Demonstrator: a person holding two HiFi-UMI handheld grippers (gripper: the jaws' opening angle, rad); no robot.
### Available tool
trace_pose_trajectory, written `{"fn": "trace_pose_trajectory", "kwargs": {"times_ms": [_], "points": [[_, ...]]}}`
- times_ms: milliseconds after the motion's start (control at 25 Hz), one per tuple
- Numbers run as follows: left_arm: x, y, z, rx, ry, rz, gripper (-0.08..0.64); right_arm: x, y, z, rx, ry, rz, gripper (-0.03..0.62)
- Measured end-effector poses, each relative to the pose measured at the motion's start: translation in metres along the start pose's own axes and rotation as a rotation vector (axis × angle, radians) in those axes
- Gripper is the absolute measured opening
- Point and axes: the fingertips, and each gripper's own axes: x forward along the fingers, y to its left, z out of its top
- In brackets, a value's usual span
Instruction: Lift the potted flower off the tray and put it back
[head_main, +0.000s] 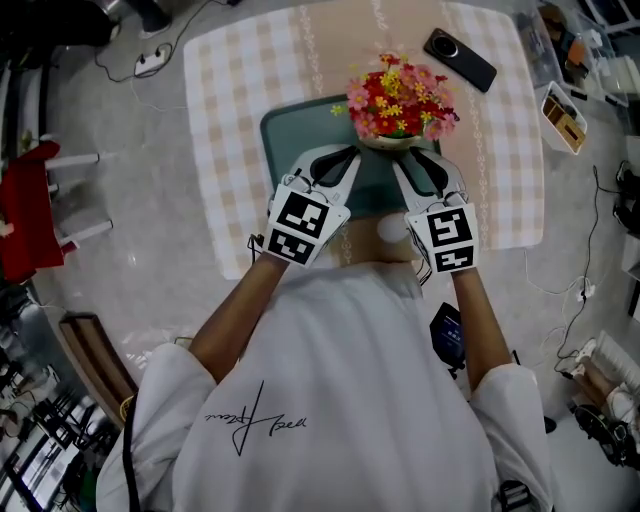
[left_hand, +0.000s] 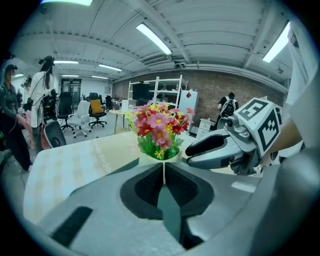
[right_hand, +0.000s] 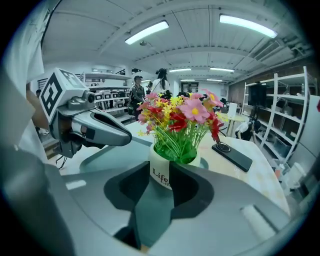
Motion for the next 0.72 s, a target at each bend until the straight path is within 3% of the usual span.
{"fn": "trace_pose_trajectory", "kwargs": {"times_ms": [360,720], "points": [[-0.017,-0.009,0.013,-0.015,-0.045,-0.021,-0.001,-0.013,0.008,0.018,-0.002,-0.045,-0.016,0.032],[-0.039,-0.013,0.018,-0.042,-0.084,-0.019,-0.002,-0.029,0.021,0.028,-0.01,-0.074,-0.01,0.006]]}}
